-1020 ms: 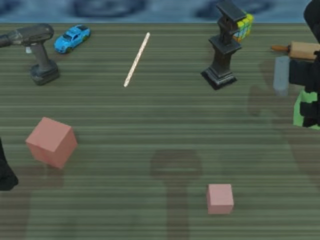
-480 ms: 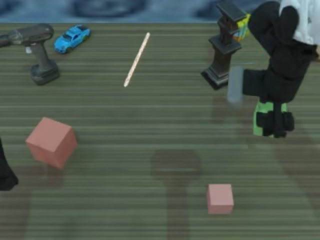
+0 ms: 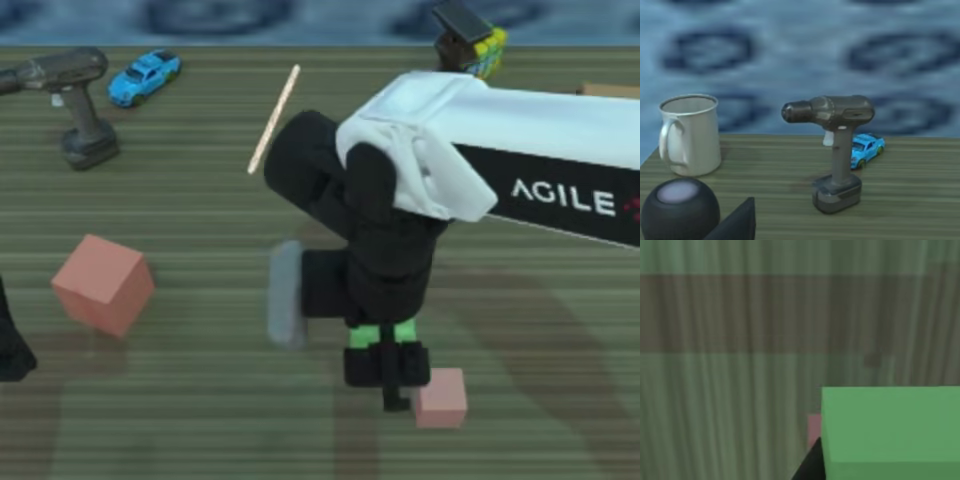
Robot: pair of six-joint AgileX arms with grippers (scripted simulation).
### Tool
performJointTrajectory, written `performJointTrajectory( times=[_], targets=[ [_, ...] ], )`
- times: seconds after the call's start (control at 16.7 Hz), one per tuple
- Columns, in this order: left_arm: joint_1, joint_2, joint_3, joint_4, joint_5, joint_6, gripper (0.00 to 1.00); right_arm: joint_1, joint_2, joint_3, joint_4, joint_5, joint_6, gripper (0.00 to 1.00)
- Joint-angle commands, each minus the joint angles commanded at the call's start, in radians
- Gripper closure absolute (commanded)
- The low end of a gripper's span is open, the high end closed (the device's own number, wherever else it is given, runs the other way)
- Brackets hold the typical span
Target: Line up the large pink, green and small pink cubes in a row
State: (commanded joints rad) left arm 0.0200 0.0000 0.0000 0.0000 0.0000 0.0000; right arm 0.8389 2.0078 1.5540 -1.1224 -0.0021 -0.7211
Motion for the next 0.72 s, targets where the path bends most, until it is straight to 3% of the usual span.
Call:
performJointTrajectory(
  times=[0.12, 0.42, 0.72],
  targets=[
    [0.000, 0.000, 0.000, 0.000, 0.000, 0.000, 0.00, 0.041, -0.011, -0.005, 0.000, 0.001, 0.037, 1.00],
    [0.000, 0.000, 0.000, 0.000, 0.000, 0.000, 0.00, 0.043, -0.007, -0.005, 0.004, 0.000, 0.041, 1.00],
    [0.000, 0.000, 0.000, 0.000, 0.000, 0.000, 0.00, 0.044, 0.036, -0.108, 0.161, 0.001, 0.043, 1.00]
  ],
)
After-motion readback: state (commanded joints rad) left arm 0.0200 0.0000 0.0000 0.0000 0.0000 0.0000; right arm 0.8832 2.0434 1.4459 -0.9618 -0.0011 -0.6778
